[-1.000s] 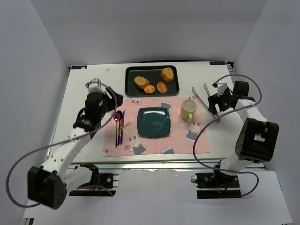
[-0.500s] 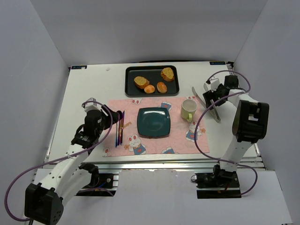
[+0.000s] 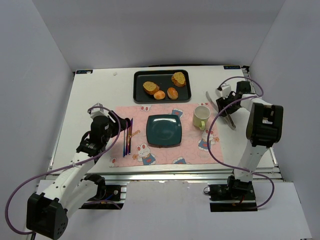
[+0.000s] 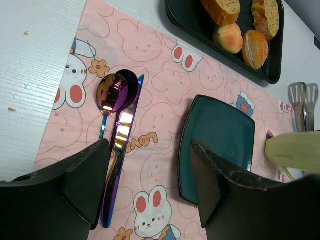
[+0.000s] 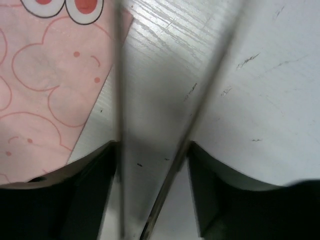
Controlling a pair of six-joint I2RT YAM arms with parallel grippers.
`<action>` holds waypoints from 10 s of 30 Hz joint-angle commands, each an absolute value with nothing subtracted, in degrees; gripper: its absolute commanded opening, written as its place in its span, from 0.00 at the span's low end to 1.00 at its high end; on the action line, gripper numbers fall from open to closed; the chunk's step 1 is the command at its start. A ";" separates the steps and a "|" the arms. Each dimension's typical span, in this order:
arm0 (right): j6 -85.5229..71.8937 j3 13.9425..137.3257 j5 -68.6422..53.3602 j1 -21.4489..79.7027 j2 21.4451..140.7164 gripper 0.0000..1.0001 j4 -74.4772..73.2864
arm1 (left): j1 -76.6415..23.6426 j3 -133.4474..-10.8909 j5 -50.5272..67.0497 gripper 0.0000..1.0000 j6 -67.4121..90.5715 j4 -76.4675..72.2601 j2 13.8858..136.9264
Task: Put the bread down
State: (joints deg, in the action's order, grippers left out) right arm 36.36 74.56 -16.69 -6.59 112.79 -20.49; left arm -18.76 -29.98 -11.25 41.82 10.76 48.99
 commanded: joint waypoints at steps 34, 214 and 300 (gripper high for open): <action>35.07 103.18 -23.82 14.41 106.26 0.41 -33.84 | -18.54 -31.47 -10.90 0.74 43.42 9.23 46.93; -14.41 101.87 -43.51 10.81 120.50 0.45 -30.67 | -18.54 -33.31 -11.78 0.71 47.72 8.26 50.01; -7.15 92.30 -57.84 5.89 110.58 0.00 -30.56 | -18.54 -31.73 -11.43 0.68 48.08 5.54 50.63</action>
State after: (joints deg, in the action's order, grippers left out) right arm -18.31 94.11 -54.70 4.99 117.82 -23.57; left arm -18.76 -31.57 -11.57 47.99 7.64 51.33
